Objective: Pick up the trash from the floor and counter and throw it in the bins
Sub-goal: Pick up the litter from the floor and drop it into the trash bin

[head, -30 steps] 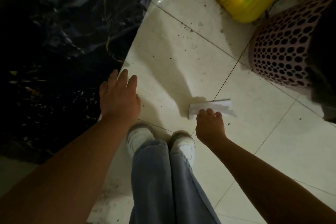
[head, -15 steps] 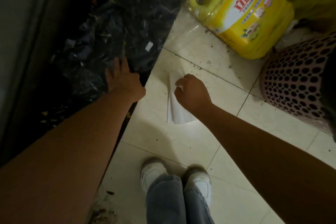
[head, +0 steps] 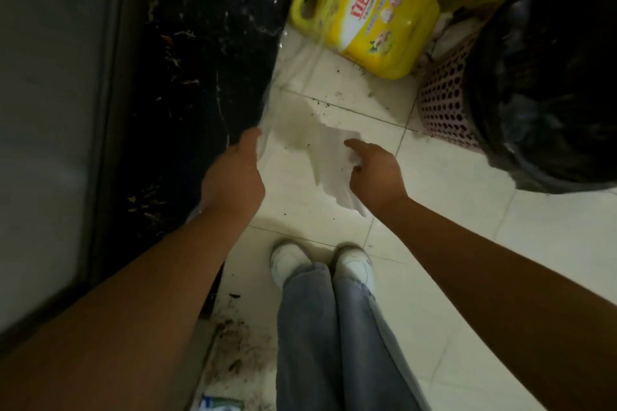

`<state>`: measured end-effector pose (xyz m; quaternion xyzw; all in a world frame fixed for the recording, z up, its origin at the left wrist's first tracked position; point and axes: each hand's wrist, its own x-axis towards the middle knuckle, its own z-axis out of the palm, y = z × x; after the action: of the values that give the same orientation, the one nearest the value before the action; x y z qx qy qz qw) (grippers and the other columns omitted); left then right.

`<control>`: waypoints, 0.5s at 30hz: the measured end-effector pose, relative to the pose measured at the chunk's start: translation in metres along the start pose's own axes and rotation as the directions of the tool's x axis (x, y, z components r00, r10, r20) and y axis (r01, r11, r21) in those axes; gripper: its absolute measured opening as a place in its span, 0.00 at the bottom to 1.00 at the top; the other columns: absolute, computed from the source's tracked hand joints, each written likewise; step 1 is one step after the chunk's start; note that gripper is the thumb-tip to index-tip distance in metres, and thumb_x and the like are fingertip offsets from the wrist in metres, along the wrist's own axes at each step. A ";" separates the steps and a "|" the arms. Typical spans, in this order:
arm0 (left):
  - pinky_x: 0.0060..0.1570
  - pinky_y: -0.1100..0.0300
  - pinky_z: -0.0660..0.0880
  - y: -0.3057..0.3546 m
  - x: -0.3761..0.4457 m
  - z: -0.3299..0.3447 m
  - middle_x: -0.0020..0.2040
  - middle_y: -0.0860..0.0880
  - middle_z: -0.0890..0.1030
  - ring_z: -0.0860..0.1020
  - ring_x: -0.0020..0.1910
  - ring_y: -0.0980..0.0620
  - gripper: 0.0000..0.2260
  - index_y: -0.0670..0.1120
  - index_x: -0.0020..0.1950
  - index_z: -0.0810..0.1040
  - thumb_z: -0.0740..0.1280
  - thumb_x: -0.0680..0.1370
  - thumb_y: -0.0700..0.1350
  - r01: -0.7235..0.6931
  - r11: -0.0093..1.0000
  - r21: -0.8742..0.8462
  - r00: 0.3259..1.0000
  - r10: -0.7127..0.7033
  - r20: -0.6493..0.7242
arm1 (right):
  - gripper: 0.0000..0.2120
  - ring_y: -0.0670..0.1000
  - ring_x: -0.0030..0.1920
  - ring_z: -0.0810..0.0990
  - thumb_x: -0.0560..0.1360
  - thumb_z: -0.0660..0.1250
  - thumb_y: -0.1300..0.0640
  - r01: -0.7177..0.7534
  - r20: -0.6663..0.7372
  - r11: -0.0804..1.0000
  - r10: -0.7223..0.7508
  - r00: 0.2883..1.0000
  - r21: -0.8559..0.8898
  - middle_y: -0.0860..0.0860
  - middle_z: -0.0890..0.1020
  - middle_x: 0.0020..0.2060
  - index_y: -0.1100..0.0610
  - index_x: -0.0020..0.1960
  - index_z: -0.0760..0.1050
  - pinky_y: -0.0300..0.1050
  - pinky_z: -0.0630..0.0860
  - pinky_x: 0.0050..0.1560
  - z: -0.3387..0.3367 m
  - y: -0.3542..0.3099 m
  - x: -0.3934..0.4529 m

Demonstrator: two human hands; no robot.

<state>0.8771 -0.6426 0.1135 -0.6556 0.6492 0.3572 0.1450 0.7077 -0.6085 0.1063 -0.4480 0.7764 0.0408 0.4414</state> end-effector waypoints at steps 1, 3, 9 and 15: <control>0.58 0.49 0.75 0.010 -0.015 -0.012 0.61 0.37 0.77 0.77 0.58 0.39 0.22 0.45 0.73 0.63 0.60 0.79 0.35 -0.013 1.000 -0.007 1.000 0.013 -0.010 | 0.24 0.57 0.64 0.74 0.76 0.57 0.68 -0.004 -0.010 1.000 0.004 1.000 0.000 0.59 0.76 0.64 0.57 0.71 0.66 0.43 0.69 0.65 -0.017 -0.002 -0.016; 0.56 0.50 0.75 0.032 -0.043 -0.038 0.59 0.38 0.78 0.78 0.56 0.40 0.17 0.43 0.68 0.70 0.60 0.79 0.35 -0.059 0.998 0.005 0.998 0.059 -0.024 | 0.22 0.58 0.64 0.74 0.77 0.57 0.67 -0.022 -0.041 1.000 0.022 0.999 -0.004 0.59 0.76 0.64 0.58 0.70 0.67 0.44 0.69 0.66 -0.054 -0.001 -0.045; 0.49 0.50 0.75 0.118 -0.104 -0.126 0.56 0.38 0.77 0.77 0.52 0.40 0.13 0.41 0.60 0.76 0.60 0.78 0.33 -0.219 0.963 0.158 0.974 0.225 -0.024 | 0.15 0.61 0.59 0.78 0.78 0.57 0.65 -0.028 -0.231 0.999 0.016 0.973 -0.045 0.61 0.81 0.60 0.63 0.61 0.77 0.47 0.72 0.62 -0.178 0.014 -0.122; 0.60 0.51 0.74 0.250 -0.132 -0.174 0.66 0.42 0.71 0.73 0.63 0.41 0.17 0.44 0.64 0.76 0.60 0.77 0.35 -0.443 0.793 0.418 0.895 0.415 0.162 | 0.14 0.62 0.58 0.78 0.79 0.58 0.64 -0.140 -0.427 0.981 0.186 0.885 0.137 0.62 0.81 0.59 0.63 0.60 0.77 0.44 0.71 0.60 -0.290 0.067 -0.183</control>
<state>0.7006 -0.6868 0.3909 -0.4291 0.8401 0.2431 0.2259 0.5092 -0.5810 0.3918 -0.3555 0.8917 -0.0636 0.2729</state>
